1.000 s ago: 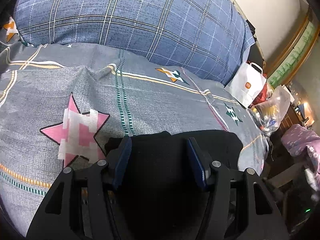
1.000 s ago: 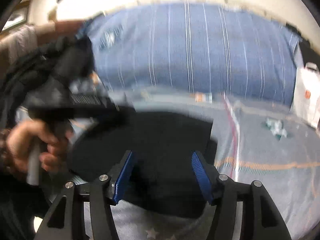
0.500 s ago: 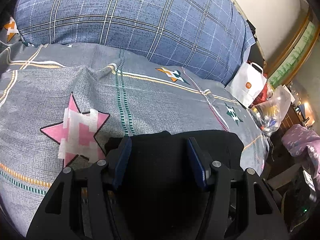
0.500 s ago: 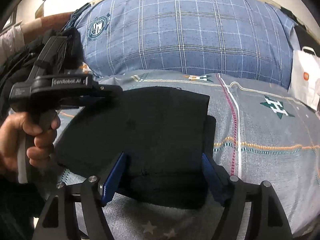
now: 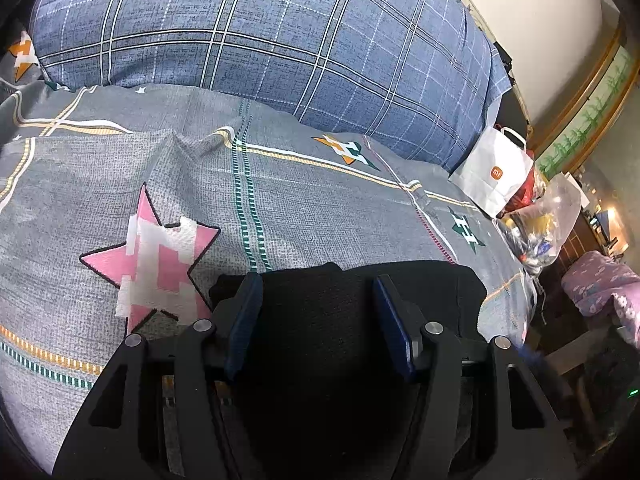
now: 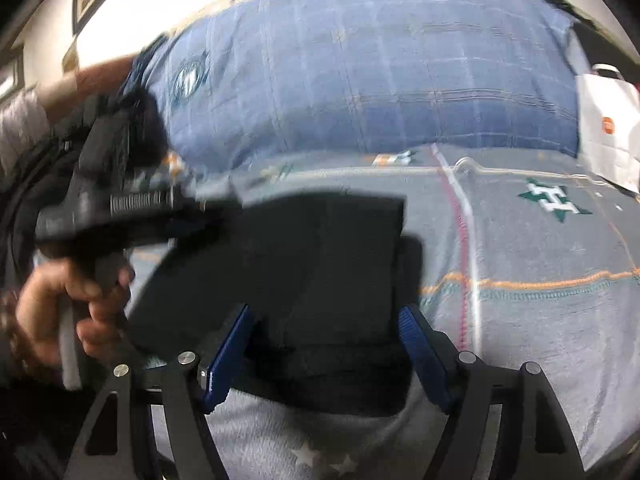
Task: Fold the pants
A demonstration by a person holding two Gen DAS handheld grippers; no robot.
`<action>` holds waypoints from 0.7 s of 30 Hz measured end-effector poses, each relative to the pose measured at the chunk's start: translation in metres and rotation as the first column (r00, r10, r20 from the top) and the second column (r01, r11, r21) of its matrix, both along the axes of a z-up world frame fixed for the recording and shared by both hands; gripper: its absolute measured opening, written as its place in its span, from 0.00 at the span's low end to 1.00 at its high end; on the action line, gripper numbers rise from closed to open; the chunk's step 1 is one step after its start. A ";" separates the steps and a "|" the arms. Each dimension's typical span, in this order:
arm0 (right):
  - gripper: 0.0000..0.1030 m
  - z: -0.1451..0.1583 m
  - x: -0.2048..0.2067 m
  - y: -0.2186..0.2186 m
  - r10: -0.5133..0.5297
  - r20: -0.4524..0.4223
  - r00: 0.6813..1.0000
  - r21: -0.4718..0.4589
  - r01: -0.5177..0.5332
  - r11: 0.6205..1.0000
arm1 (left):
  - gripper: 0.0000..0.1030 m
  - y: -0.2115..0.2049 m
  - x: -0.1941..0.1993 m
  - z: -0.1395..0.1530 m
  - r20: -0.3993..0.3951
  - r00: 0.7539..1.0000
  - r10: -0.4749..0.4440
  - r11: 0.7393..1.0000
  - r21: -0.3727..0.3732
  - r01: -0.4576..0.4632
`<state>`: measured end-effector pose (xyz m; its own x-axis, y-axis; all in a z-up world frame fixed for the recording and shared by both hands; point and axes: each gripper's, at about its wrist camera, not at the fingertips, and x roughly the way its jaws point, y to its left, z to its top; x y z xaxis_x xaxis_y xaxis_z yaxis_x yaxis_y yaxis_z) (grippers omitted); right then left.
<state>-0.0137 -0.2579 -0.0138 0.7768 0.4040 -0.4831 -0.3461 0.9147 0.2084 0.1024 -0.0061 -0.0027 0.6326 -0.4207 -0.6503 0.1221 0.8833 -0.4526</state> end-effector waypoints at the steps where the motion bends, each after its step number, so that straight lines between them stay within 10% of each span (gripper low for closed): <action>1: 0.71 0.010 -0.007 -0.003 -0.012 0.071 0.997 0.015 0.010 1.000 | 0.58 -0.001 0.000 0.000 0.002 1.000 -0.002 1.000 0.002 0.002; 4: 0.71 0.018 -0.010 0.000 0.037 0.116 0.993 0.030 -0.041 0.999 | 0.61 -0.004 0.000 0.000 0.009 1.000 -0.008 1.000 0.019 0.008; 10: 0.72 -0.016 0.008 0.024 0.073 -0.081 0.994 -0.071 -0.079 0.994 | 0.73 -0.015 0.000 0.002 0.016 0.999 -0.036 0.997 0.075 0.034; 21: 0.73 -0.016 0.001 0.030 0.058 -0.056 0.997 -0.124 -0.064 0.990 | 0.84 -0.024 -0.011 0.004 0.052 0.999 0.000 0.994 0.108 -0.006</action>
<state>-0.0125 -0.2278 -0.0294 0.7252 0.3833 -0.5721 -0.3938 0.9123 0.1121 0.0913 -0.0305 0.0011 0.6676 -0.3475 -0.6584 0.1402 0.9273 -0.3472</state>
